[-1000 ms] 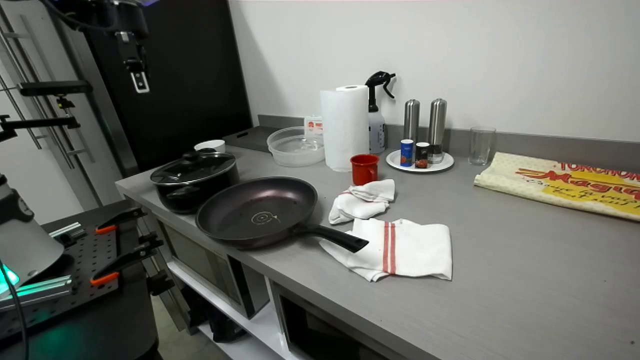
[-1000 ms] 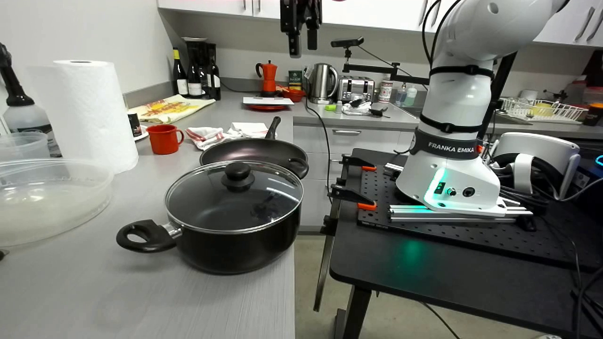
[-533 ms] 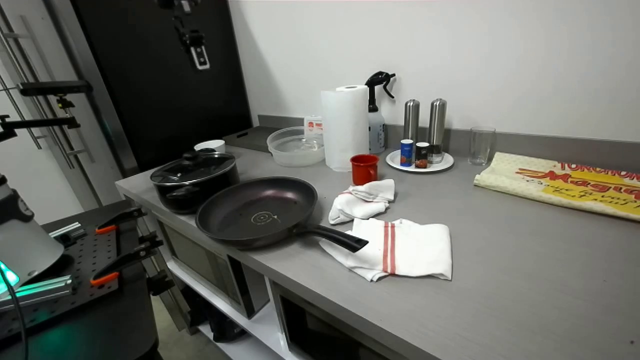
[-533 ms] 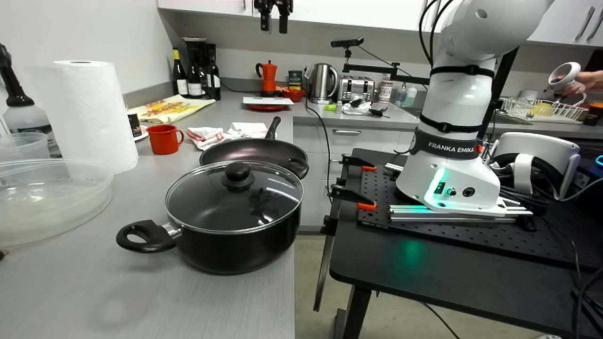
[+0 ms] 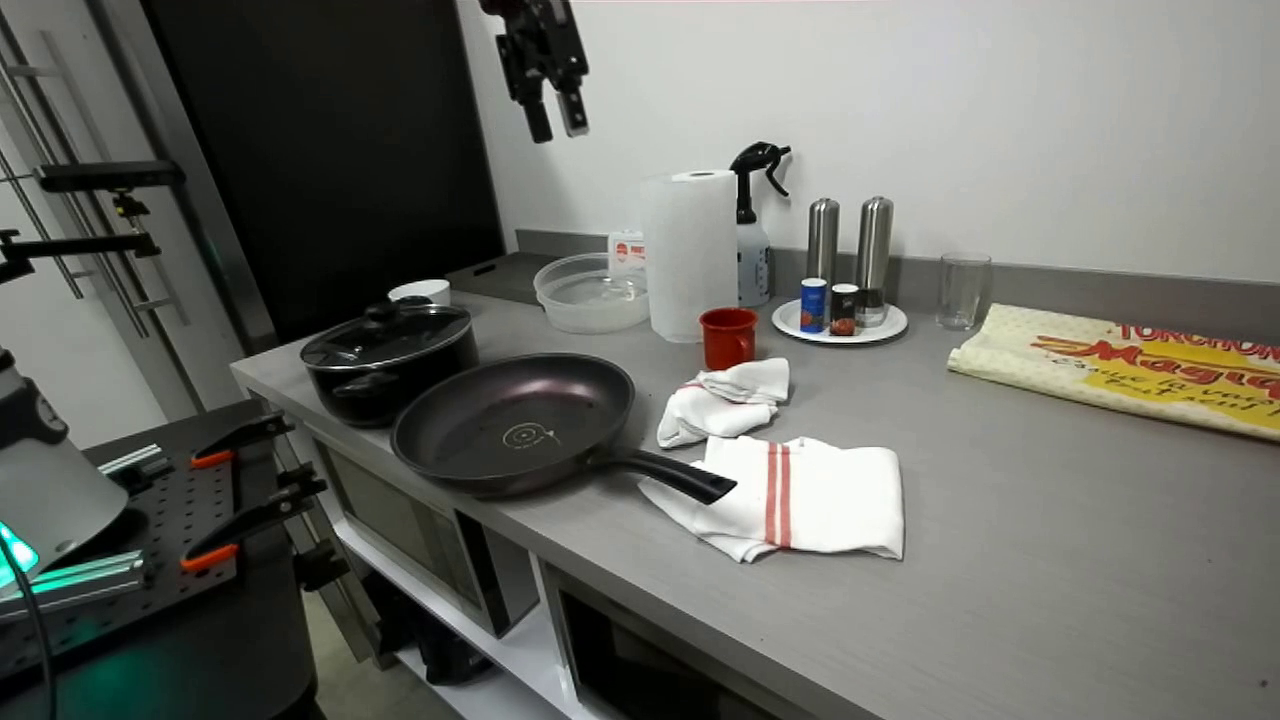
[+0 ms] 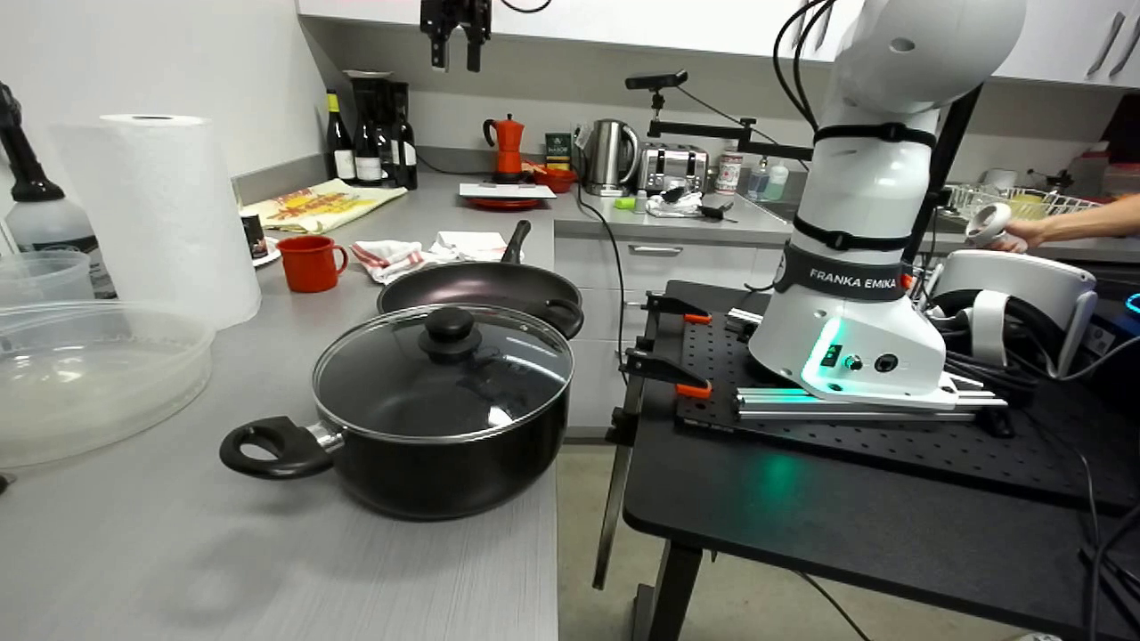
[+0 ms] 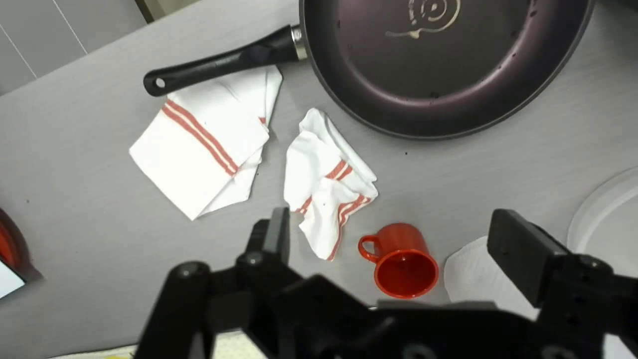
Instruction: Use the left white towel to wipe the pan
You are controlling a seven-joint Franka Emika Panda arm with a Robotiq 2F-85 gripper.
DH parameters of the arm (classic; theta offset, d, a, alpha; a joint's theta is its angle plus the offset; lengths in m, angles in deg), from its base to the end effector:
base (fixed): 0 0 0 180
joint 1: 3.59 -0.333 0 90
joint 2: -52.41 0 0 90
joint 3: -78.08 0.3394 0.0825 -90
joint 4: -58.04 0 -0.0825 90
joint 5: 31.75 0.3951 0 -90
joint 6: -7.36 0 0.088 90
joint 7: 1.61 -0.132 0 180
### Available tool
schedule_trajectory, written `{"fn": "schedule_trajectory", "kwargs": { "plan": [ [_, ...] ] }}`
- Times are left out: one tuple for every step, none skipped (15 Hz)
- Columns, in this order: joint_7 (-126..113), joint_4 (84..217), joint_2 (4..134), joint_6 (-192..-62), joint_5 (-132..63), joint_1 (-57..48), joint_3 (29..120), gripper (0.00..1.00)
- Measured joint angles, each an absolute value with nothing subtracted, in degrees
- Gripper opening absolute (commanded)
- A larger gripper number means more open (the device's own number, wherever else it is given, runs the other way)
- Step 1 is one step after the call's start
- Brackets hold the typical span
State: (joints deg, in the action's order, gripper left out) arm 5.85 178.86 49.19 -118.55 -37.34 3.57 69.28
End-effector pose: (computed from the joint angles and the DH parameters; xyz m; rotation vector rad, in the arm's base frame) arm 0.5348 -0.1594 0.4485 3.0298 -0.1474 0.1921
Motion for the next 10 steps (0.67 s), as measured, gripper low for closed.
{"fn": "schedule_trajectory", "kwargs": {
  "plan": [
    [7.7,176.1,52.7,-119.2,-35.5,3.8,68.8,1.0],
    [9.7,173.2,56.3,-119.7,-33.2,4.3,68.6,1.0],
    [11.7,170.4,59.6,-119.9,-30.9,4.9,68.6,1.0],
    [13.8,167.3,63.3,-120.0,-28.6,5.5,68.7,1.0],
    [15.5,164.4,66.6,-120.0,-26.9,6.3,68.9,1.0],
    [17.1,161.4,70.0,-120.0,-25.3,7.2,69.3,1.0],
    [18.3,158.6,73.1,-119.9,-24.2,8.1,69.9,1.0],
    [19.2,155.8,76.0,-119.8,-23.6,9.0,70.5,1.0],
    [19.7,153.2,78.7,-119.6,-23.4,9.9,71.2,1.0],
    [20.1,150.7,81.1,-119.4,-23.4,10.7,71.8,1.0]
  ]
}}
